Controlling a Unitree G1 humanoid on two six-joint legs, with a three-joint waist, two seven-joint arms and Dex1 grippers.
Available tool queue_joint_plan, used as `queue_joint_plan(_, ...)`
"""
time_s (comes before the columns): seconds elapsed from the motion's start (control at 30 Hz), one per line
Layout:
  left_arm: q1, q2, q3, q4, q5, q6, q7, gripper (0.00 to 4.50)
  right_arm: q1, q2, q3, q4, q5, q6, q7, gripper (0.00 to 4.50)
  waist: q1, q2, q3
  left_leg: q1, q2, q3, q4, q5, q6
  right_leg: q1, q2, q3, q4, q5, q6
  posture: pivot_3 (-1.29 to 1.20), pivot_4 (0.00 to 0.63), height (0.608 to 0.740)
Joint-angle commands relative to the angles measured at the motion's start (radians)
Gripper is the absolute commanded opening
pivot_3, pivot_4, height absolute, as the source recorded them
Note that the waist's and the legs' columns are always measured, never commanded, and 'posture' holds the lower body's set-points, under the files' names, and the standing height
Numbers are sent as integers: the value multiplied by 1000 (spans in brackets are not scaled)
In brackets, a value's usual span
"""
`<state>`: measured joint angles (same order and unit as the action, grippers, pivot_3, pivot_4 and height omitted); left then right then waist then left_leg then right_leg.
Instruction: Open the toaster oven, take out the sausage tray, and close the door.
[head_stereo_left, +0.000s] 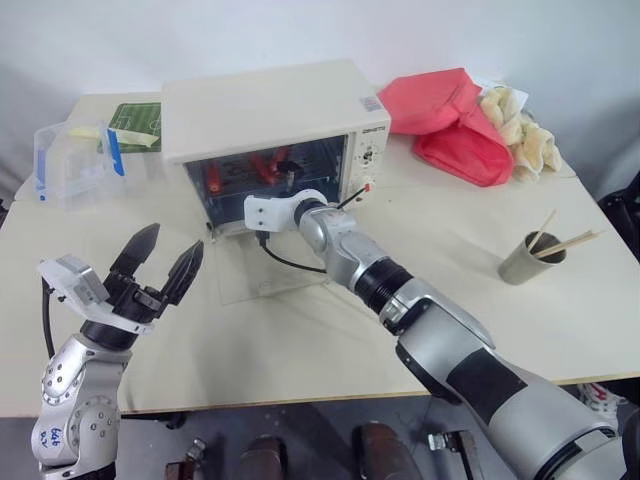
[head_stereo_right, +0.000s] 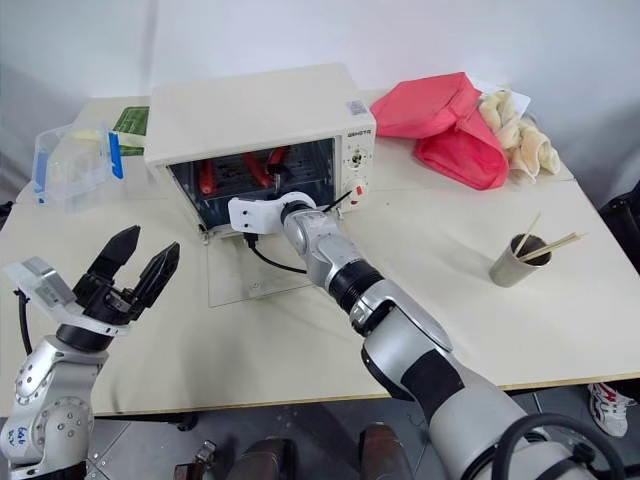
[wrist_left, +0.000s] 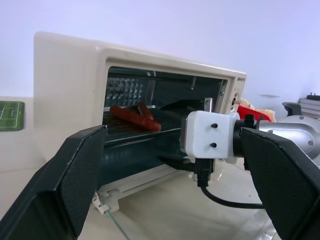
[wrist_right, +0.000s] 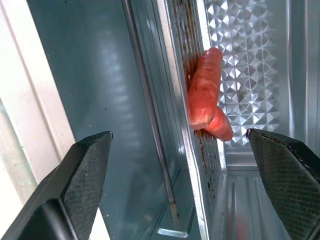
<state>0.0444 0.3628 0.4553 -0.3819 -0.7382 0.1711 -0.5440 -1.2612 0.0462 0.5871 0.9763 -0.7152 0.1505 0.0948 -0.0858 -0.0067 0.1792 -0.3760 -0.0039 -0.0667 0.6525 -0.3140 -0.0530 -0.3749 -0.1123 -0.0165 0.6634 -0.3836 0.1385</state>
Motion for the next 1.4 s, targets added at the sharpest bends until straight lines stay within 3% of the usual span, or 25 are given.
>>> queue_joint_plan(0.03, 6, 9, 21, -43, -10, -19, 9, 4500, -22, 5, 14, -9, -12, -19, -7, 4106, 0, 0, 0, 0, 0, 0, 0, 0, 0, 0, 0, 0, 0, 0, 0, 0, 150, 740)
queue_joint_plan(0.07, 5, 10, 22, -43, -12, -19, 10, 4500, -19, 4, 16, -6, -14, -21, -6, 3935, 0, 0, 0, 0, 0, 0, 0, 0, 0, 0, 0, 0, 0, 0, 0, 0, 150, 740)
queue_joint_plan(0.43, 2, 14, 24, -40, -21, -17, 21, 4500, -16, -12, 8, -12, -10, -30, -29, 224, 0, 0, 0, 0, 0, 0, -1, 0, 0, 0, 0, 0, 0, 0, 0, 0, 150, 740)
queue_joint_plan(0.47, 1, 14, 25, -39, -22, -18, 21, 4500, -12, -15, 8, -20, -10, -32, -29, 106, 0, 0, 0, 0, 0, 0, -1, 0, 0, 0, 0, 0, 0, 0, 0, 0, 150, 740)
queue_joint_plan(1.0, -39, 63, 72, 29, -81, 22, 21, 4500, 161, -153, -10, -405, -26, -103, 13, 106, 4, -1, 0, 0, 0, 0, -2, 0, 0, 0, 0, 0, -2, 0, 0, 0, 150, 740)
queue_joint_plan(1.4, -79, 93, 62, 86, -86, 43, -11, 4500, 95, -112, -13, -306, -28, -127, -2, 106, -1, -1, 0, 0, 0, 0, -4, 0, 0, -1, 0, -1, -3, 0, 0, 0, 150, 740)
